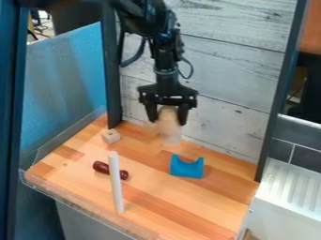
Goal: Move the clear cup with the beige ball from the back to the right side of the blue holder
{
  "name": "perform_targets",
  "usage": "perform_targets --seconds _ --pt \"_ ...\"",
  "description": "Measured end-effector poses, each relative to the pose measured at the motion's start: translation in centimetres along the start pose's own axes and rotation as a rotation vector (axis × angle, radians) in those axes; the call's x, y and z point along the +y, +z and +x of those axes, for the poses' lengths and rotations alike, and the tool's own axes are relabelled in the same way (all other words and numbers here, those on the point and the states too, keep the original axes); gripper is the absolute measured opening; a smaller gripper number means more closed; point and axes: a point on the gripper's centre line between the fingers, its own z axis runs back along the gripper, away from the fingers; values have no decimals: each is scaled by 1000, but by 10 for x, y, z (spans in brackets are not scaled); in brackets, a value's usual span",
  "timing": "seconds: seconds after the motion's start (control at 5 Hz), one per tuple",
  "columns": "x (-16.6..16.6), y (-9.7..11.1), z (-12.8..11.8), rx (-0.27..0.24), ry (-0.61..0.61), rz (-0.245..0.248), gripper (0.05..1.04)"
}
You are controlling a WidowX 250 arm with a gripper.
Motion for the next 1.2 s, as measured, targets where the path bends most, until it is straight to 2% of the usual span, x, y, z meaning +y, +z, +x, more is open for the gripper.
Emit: perform_targets --seconds 0.4,1.0,1.2 --pt "-39 -2 -22 7 -109 -36 862" --pt "-86 -2 -41 3 -209 -63 862" --pt "-93 -3 -40 -27 -226 -51 862"
